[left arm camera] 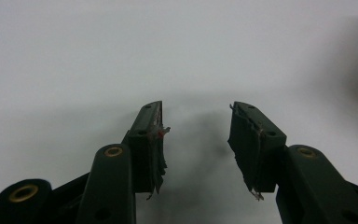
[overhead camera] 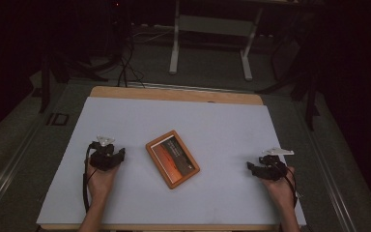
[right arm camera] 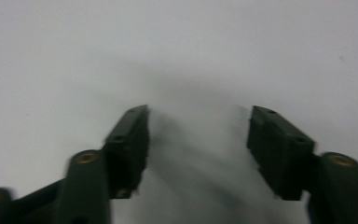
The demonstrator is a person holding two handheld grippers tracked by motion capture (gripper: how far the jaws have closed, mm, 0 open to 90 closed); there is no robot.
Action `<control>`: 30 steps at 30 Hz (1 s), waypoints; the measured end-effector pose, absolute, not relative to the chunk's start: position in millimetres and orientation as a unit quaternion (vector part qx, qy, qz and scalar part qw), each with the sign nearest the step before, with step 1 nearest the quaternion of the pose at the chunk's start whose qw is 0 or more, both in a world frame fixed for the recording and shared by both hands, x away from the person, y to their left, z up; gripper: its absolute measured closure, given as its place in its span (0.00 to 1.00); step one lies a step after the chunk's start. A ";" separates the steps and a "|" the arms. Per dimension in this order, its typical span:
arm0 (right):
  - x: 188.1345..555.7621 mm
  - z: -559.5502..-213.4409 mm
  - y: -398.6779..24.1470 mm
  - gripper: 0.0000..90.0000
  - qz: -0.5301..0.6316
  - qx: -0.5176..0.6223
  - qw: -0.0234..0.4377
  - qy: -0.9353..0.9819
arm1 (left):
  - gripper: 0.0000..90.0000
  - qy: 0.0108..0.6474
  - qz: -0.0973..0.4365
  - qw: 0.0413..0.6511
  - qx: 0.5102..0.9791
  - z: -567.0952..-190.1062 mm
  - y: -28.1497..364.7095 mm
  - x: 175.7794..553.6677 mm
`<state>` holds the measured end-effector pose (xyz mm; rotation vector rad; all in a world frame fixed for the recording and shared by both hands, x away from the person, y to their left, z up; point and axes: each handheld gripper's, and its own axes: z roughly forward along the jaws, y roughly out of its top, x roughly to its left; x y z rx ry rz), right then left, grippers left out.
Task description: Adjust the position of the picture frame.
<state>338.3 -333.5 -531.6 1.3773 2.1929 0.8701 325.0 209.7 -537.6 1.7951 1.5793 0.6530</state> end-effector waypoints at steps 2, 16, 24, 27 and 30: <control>337.4 -530.6 -331.9 0.52 0.314 0.485 0.203 0.790 | 0.61 0.605 0.243 0.335 0.680 -536.2 211.6 324.2; 333.5 -518.0 -313.9 0.59 0.351 0.458 0.202 0.791 | 0.68 0.575 0.227 0.369 0.694 -529.1 203.1 318.3; 334.4 -511.7 -285.0 0.65 0.365 0.424 0.199 0.805 | 0.74 0.555 0.232 0.368 0.709 -523.8 191.7 314.4; 334.2 -511.5 -273.8 0.76 0.367 0.409 0.204 0.810 | 0.75 0.546 0.236 0.369 0.714 -522.0 186.1 313.3; 335.3 -512.5 -262.8 0.90 0.366 0.397 0.202 0.817 | 0.80 0.541 0.228 0.377 0.716 -520.5 182.1 313.2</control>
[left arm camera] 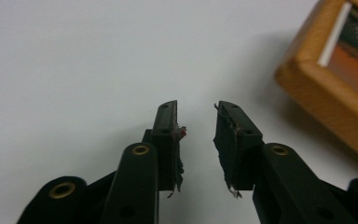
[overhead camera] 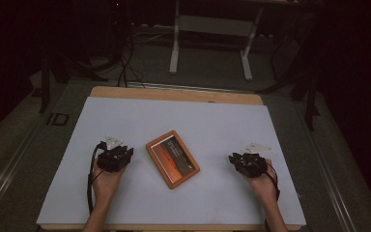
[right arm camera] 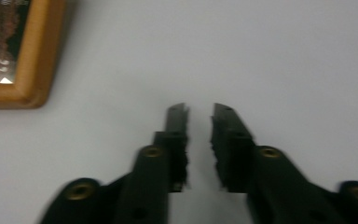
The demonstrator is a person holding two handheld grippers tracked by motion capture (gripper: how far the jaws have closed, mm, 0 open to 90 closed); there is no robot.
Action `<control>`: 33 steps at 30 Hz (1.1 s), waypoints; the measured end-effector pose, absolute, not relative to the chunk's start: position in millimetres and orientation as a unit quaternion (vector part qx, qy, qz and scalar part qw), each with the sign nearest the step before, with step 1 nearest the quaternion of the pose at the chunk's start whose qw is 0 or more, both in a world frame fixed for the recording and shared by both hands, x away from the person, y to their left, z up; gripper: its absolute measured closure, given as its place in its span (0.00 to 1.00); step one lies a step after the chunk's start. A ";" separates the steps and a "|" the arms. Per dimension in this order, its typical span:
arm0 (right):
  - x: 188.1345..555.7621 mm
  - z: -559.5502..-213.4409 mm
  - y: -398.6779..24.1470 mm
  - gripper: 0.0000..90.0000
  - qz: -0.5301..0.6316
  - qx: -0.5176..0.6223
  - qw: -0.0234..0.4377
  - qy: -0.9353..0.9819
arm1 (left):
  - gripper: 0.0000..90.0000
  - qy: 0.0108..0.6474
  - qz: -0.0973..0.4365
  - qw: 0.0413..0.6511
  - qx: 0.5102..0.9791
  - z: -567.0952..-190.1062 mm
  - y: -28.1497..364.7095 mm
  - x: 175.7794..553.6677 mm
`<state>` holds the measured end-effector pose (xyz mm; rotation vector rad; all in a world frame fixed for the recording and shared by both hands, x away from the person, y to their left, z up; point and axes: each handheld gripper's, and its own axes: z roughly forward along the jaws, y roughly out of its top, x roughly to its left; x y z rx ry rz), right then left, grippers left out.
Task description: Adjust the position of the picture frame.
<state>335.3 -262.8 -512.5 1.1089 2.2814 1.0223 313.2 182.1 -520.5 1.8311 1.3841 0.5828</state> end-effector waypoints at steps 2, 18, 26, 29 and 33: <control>336.2 -513.3 -255.8 0.97 0.367 0.390 0.199 0.821 | 0.85 0.535 0.223 0.380 0.721 -520.0 179.6 312.7; 338.2 -526.2 -191.6 1.00 0.346 0.320 0.182 0.863 | 0.99 0.494 0.212 0.386 0.750 -523.1 149.8 315.0; 339.2 -533.7 -171.3 1.00 0.335 0.299 0.172 0.877 | 0.99 0.484 0.219 0.381 0.757 -525.4 141.6 317.5; 337.7 -533.3 -169.8 1.00 0.337 0.288 0.162 0.882 | 0.99 0.482 0.223 0.377 0.759 -525.4 140.6 318.5; 332.8 -531.8 -166.9 1.00 0.333 0.278 0.159 0.887 | 0.99 0.479 0.224 0.380 0.759 -525.0 138.8 320.3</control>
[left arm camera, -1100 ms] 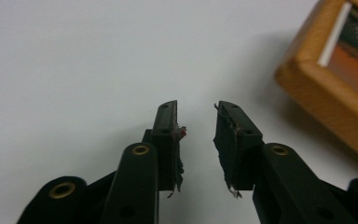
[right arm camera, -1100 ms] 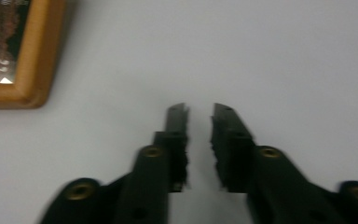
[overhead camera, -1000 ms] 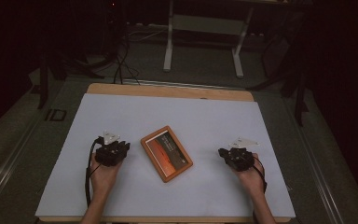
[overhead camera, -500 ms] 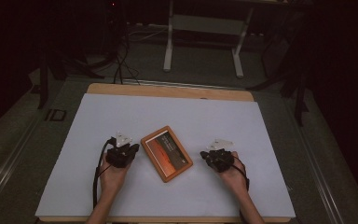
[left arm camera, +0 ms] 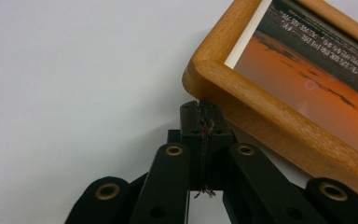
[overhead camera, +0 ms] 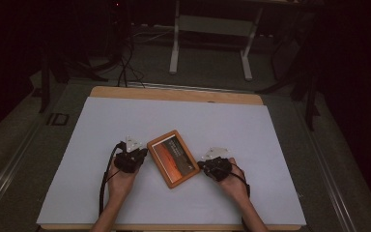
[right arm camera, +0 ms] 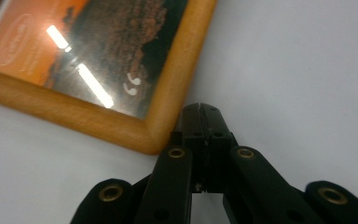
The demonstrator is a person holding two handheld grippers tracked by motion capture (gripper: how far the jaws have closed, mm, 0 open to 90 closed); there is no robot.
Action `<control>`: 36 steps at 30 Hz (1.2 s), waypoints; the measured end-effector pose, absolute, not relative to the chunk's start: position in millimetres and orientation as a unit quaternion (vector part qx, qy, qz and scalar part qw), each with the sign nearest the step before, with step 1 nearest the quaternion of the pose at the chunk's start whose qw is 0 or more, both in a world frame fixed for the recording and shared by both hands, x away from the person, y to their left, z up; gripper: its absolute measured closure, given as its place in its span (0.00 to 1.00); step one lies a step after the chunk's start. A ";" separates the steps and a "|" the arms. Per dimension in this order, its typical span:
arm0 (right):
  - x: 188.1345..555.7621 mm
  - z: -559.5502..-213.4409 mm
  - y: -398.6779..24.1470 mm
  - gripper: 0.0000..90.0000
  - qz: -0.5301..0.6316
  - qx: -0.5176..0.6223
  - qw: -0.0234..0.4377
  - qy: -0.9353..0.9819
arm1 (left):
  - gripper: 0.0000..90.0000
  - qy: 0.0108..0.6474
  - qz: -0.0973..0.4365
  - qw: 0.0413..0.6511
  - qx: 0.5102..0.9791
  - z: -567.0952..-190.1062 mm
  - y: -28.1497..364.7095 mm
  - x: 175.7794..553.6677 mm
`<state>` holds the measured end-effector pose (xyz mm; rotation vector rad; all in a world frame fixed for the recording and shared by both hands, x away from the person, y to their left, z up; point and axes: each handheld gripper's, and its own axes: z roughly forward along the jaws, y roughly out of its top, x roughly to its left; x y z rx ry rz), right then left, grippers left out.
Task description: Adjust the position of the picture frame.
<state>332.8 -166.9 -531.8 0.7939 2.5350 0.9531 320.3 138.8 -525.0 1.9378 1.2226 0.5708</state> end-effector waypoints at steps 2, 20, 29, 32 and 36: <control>329.1 -531.4 -166.9 1.00 0.330 0.272 0.157 0.890 | 0.99 0.472 0.223 0.383 0.762 -524.8 135.8 320.8; 296.2 -524.7 -167.1 1.00 0.290 0.213 0.157 0.920 | 1.00 0.417 0.195 0.397 0.794 -531.9 102.4 325.9; 296.0 -521.4 -174.9 1.00 0.297 0.217 0.144 0.919 | 1.00 0.410 0.178 0.407 0.797 -528.5 96.1 312.5; 297.4 -520.8 -177.4 1.00 0.298 0.224 0.143 0.917 | 1.00 0.404 0.172 0.405 0.802 -527.5 94.3 305.2; 300.7 -520.1 -183.9 1.00 0.301 0.233 0.138 0.914 | 1.00 0.384 0.167 0.397 0.817 -524.5 88.1 289.4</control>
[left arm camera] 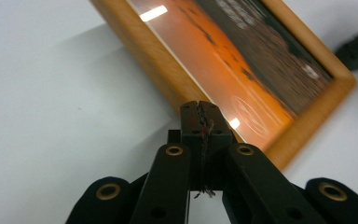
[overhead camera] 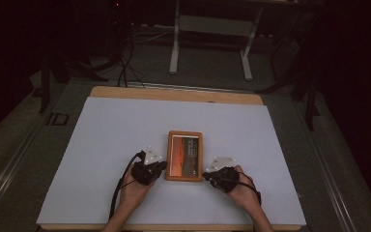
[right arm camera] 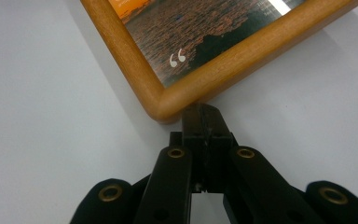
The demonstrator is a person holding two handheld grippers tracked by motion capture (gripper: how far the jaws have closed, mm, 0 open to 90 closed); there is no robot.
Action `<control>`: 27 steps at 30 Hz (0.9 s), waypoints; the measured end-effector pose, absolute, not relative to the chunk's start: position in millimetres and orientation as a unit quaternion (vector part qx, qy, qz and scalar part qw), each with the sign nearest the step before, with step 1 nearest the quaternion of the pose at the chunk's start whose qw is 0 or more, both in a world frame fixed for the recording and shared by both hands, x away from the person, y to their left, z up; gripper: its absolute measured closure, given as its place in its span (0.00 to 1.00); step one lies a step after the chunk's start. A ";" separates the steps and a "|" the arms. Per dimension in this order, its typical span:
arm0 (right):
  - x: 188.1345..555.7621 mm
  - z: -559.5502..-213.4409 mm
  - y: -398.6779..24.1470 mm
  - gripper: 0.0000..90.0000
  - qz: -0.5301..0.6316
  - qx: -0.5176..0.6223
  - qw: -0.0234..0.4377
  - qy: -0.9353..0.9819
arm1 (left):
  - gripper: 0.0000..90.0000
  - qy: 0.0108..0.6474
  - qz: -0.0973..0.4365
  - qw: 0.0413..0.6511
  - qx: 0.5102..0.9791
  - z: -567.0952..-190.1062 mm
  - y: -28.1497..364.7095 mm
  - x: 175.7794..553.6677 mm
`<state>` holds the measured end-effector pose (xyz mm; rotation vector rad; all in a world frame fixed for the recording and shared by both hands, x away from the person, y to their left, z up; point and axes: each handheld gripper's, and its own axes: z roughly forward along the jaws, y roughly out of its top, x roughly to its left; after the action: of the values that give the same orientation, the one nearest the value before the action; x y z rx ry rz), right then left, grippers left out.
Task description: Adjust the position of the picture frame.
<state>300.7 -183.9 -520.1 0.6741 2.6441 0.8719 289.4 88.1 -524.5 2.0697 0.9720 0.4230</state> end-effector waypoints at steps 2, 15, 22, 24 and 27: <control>301.8 -520.0 -185.6 1.00 0.302 0.235 0.138 0.914 | 1.00 0.377 0.169 0.396 0.820 -523.6 85.2 286.3; 306.5 -516.5 -192.7 0.96 0.310 0.242 0.131 0.910 | 0.94 0.395 0.156 0.413 0.805 -524.0 91.9 293.3; 313.4 -510.9 -200.1 0.88 0.324 0.267 0.141 0.896 | 0.84 0.413 0.150 0.435 0.786 -518.0 101.0 302.5; 316.5 -509.3 -201.0 0.86 0.326 0.270 0.144 0.894 | 0.79 0.416 0.143 0.444 0.781 -515.5 103.0 307.0; 320.0 -506.8 -201.1 0.82 0.327 0.274 0.145 0.893 | 0.74 0.421 0.134 0.451 0.776 -512.8 104.5 312.5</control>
<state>320.0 -201.1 -506.8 0.7885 2.5722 0.9426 312.5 104.5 -512.8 1.9175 1.0410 0.3315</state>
